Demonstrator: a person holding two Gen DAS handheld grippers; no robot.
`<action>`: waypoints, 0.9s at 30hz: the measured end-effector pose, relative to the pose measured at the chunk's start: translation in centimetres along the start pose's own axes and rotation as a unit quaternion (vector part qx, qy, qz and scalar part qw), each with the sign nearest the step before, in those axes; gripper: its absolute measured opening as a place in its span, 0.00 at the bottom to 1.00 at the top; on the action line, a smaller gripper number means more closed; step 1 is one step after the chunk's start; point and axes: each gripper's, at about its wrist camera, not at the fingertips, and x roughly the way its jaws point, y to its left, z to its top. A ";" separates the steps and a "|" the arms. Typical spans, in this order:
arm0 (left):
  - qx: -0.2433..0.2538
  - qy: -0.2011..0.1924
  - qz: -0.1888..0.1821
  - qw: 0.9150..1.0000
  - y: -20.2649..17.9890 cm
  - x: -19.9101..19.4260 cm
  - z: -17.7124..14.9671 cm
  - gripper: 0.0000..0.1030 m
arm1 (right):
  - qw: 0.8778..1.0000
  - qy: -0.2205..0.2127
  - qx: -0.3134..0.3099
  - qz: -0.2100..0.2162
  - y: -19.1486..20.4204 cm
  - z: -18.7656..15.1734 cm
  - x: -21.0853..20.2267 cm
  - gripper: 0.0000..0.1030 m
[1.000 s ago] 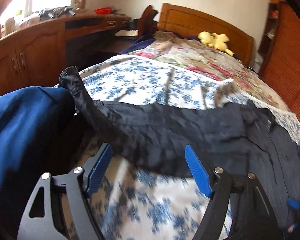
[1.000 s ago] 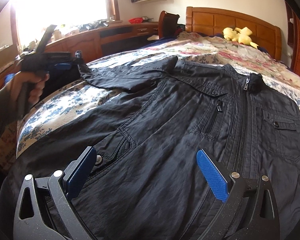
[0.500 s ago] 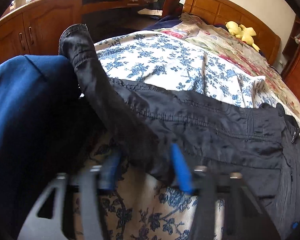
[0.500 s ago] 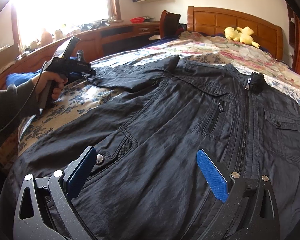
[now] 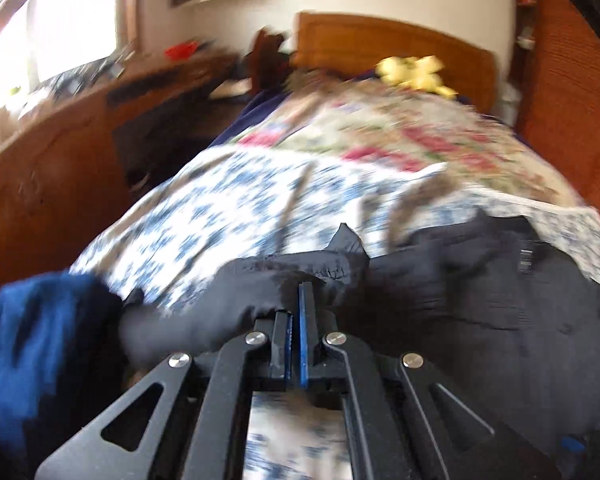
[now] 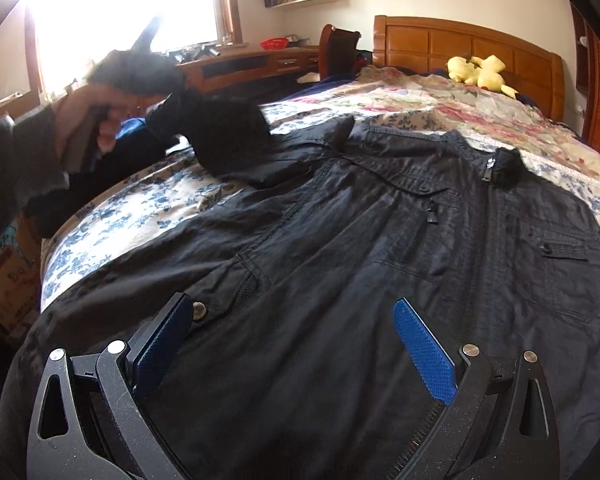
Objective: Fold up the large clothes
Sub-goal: 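Carry the sleeve across the jacket body with the left tool and open it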
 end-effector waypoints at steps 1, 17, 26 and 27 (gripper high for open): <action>0.013 -0.006 -0.010 1.000 -1.4 -0.9 0.2 0.00 | 1.000 -0.003 0.001 -0.004 -0.4 -0.1 -0.6 0.99; 0.101 0.009 -0.070 0.992 -10.8 -6.2 -5.7 0.03 | 0.998 -0.019 0.032 -0.047 -6.1 -0.4 -4.1 0.99; 0.109 0.012 -0.078 0.991 -7.7 -9.1 -9.4 0.30 | 0.998 -0.022 0.017 -0.051 -5.4 -0.4 -4.0 0.99; 0.108 0.014 -0.079 0.991 -7.3 -9.3 -9.8 0.33 | 0.998 -0.021 0.018 -0.050 -5.4 -0.4 -4.0 0.99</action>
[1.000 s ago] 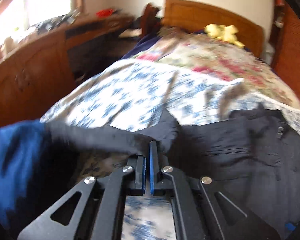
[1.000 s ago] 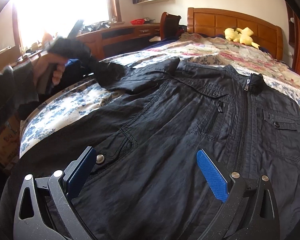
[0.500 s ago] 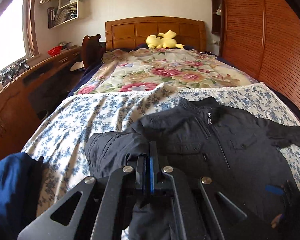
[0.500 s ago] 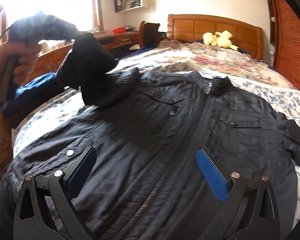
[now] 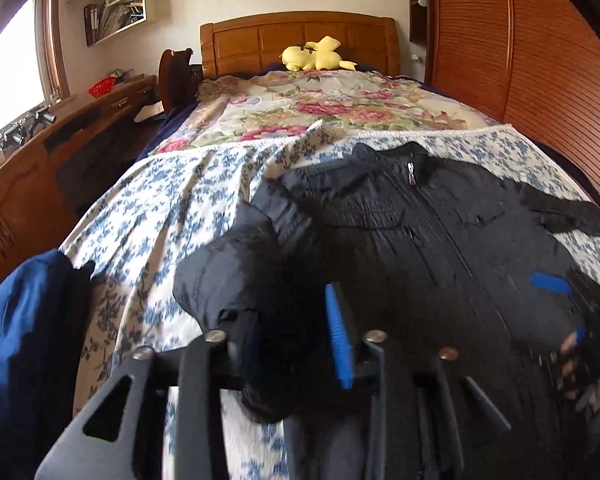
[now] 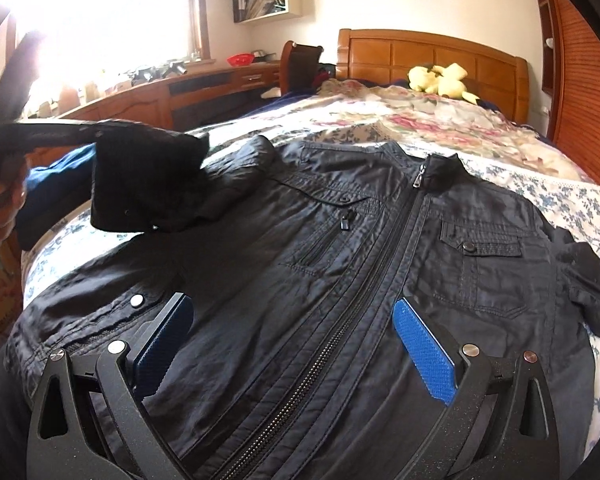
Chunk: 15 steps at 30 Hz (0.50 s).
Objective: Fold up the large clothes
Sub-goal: 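Carry the sleeve across the jacket body with the left tool and open it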
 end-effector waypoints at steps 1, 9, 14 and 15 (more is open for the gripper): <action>-0.003 0.001 -0.002 1.000 0.1 -0.4 -0.6 0.34 | 1.000 0.001 0.001 0.000 0.0 0.0 0.1 0.99; -0.037 0.017 -0.020 0.999 0.9 -2.0 -6.0 0.46 | 1.000 0.005 0.000 -0.003 0.1 -0.2 0.3 0.99; -0.056 0.027 -0.025 0.998 1.3 -2.8 -9.4 0.47 | 1.000 0.008 0.001 -0.003 0.1 -0.2 0.5 0.99; -0.060 0.027 -0.020 0.998 1.5 -3.0 -10.1 0.47 | 1.000 0.008 0.001 -0.003 0.1 -0.2 0.5 0.99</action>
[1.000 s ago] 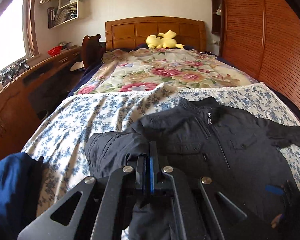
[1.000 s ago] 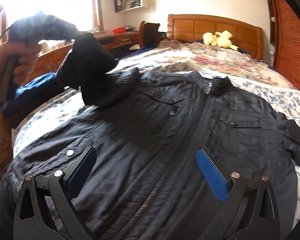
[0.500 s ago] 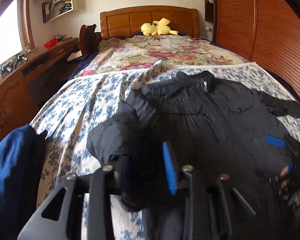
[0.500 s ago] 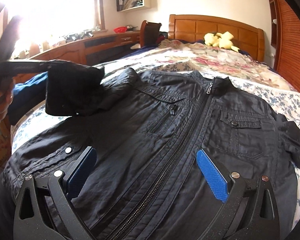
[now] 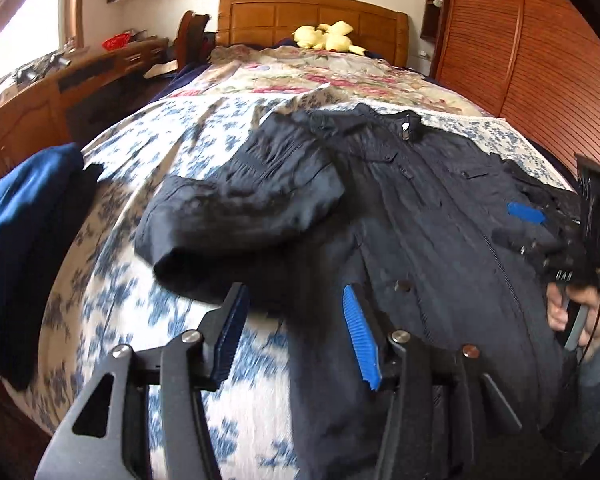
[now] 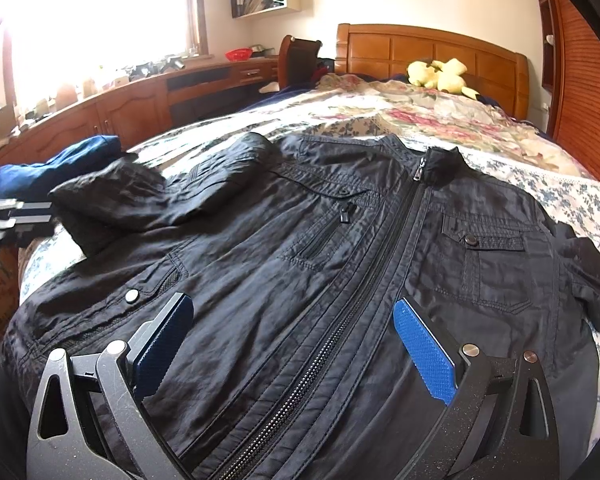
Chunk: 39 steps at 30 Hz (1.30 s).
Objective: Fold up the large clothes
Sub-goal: 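Carry the sleeve across the jacket body with the left tool and open it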
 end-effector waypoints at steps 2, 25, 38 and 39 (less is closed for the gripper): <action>-0.005 0.000 0.012 1.000 0.5 0.0 -0.6 0.47 | 1.000 0.001 -0.001 -0.001 0.0 -0.1 0.1 0.99; -0.028 -0.024 0.085 0.996 3.4 3.4 3.7 0.08 | 1.000 -0.001 0.001 -0.021 -0.4 -1.7 -3.0 0.99; 0.061 -0.108 0.011 0.992 -8.8 -1.1 13.1 0.06 | 0.996 -0.004 0.055 -0.075 -6.4 -5.6 -9.1 0.99; 0.071 -0.110 0.003 0.991 -10.0 -1.4 13.2 0.06 | 0.995 -0.004 0.058 -0.078 -6.7 -6.0 -9.4 0.99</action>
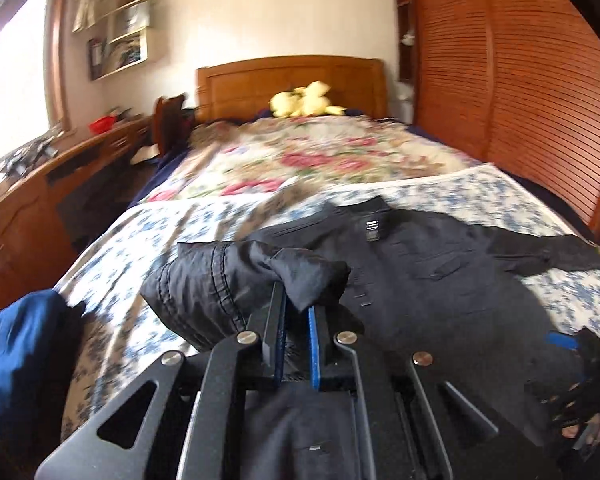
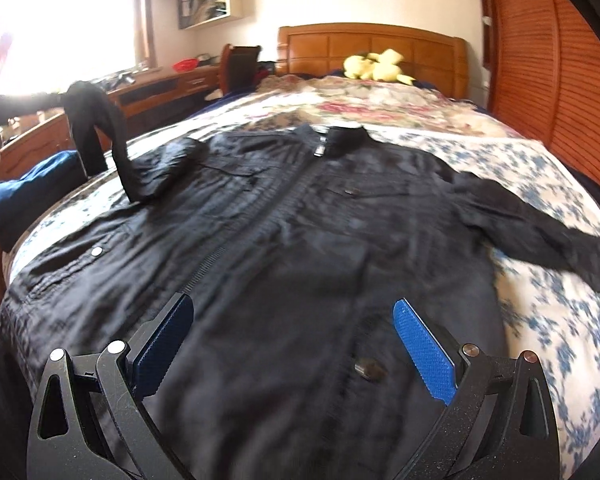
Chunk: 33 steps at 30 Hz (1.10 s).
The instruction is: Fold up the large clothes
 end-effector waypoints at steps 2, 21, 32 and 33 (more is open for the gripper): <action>0.012 0.000 -0.016 1.000 -2.0 -0.3 0.3 0.06 | 1.000 0.004 0.005 -0.002 -0.7 -0.6 -0.4 0.99; 0.006 0.032 -0.090 0.995 -7.0 -4.5 -5.6 0.38 | 1.000 -0.005 0.009 0.029 -0.2 0.7 -1.6 0.99; -0.016 0.019 -0.041 0.999 -1.0 -7.0 -10.9 0.39 | 0.995 0.007 -0.052 0.082 7.4 3.2 2.3 0.98; -0.017 0.019 -0.036 0.999 -0.5 -7.0 -11.3 0.39 | 0.994 0.008 -0.061 0.090 8.3 3.3 2.8 0.98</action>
